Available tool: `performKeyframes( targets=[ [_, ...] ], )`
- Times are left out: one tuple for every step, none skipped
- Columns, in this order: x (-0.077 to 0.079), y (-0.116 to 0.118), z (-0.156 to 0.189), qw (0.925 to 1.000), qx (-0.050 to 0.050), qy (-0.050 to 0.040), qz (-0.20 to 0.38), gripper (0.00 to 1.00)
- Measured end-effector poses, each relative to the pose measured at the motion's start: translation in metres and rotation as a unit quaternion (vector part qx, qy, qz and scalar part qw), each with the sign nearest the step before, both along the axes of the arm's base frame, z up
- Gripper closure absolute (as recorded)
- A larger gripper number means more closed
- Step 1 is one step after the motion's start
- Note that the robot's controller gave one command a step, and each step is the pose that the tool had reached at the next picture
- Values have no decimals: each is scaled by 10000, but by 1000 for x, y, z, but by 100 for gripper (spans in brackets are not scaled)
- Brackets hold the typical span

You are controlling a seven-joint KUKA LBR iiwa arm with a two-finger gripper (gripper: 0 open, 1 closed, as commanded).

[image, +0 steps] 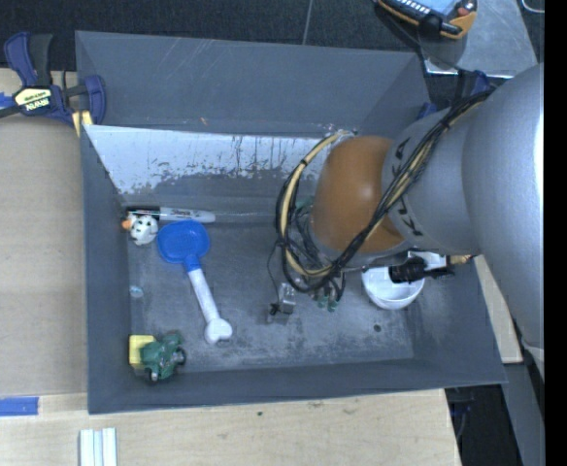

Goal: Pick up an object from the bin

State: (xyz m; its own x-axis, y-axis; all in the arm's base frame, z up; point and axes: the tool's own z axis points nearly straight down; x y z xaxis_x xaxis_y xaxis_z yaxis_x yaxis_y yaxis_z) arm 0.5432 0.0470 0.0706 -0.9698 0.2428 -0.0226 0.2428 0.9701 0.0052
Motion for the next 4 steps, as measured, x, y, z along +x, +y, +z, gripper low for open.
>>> performKeyframes(
  targets=[
    [19,-74,17,9879,-54,-29,1548,0],
    [55,-112,67,9828,-85,-84,1844,0],
    [8,-58,11,9876,-58,-62,1566,0],
    [46,-110,0,9938,-57,-91,1111,0]
  ],
)
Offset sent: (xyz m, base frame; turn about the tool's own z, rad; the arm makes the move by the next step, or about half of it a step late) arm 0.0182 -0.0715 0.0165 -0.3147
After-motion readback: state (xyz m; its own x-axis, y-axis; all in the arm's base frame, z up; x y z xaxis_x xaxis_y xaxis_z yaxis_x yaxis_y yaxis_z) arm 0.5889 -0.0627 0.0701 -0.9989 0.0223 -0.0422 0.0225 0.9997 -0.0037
